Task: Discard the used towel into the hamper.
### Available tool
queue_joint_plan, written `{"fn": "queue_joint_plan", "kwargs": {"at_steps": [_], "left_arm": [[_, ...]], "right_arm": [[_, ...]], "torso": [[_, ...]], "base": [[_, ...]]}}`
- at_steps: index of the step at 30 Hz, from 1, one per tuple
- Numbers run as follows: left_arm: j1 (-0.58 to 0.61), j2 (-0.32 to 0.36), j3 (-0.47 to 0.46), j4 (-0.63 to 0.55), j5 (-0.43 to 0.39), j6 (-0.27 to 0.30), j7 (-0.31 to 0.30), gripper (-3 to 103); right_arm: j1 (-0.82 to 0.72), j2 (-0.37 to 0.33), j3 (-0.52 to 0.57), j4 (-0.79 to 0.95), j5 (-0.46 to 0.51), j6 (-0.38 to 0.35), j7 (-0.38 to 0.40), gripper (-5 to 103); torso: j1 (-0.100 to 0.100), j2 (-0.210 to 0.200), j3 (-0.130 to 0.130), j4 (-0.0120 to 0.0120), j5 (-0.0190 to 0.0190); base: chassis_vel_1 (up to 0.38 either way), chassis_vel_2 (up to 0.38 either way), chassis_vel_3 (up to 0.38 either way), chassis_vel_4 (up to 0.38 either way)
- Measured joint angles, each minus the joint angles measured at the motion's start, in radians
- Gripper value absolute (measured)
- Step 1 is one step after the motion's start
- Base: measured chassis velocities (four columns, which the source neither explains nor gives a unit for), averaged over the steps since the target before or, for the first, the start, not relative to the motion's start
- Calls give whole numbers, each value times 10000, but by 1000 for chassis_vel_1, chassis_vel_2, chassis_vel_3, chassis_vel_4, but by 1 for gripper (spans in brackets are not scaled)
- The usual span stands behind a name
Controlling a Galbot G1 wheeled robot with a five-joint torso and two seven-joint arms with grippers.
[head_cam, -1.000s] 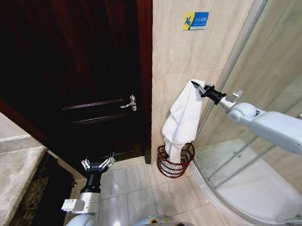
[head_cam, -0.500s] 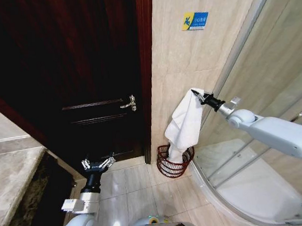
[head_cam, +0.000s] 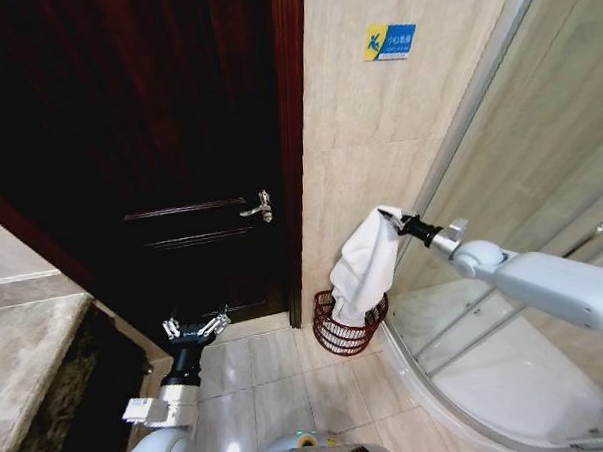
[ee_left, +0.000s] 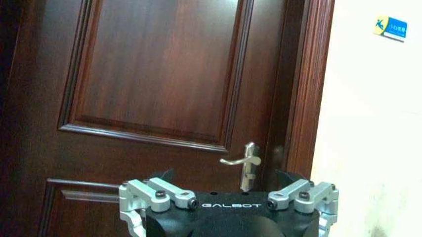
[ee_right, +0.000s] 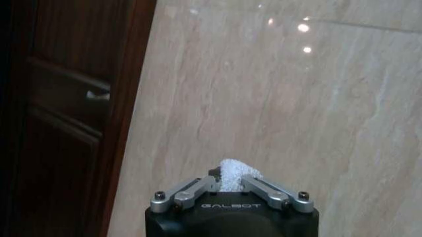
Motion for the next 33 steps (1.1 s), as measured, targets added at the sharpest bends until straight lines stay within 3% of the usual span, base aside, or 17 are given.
{"fn": "queue_joint_plan", "kwargs": {"at_steps": [8, 23, 33], "left_arm": [[0, 0, 0, 0, 0, 0, 0, 100], [0, 0, 0, 0, 0, 0, 0, 100], [0, 0, 0, 0, 0, 0, 0, 100]], "right_arm": [[-12, -442, -330, -868, -264, -156, 107, 2], [-52, -2241, -1033, -2769, -372, -1110, 506, 2], [-75, -2517, -1402, -3435, -420, -1198, 381, 2]], "torso": [[1, 0, 1, 0, 0], [1, 0, 1, 2, 0], [1, 0, 1, 2, 0]], "base": [[0, 0, 0, 0], [0, 0, 0, 0], [0, 0, 0, 0]]}}
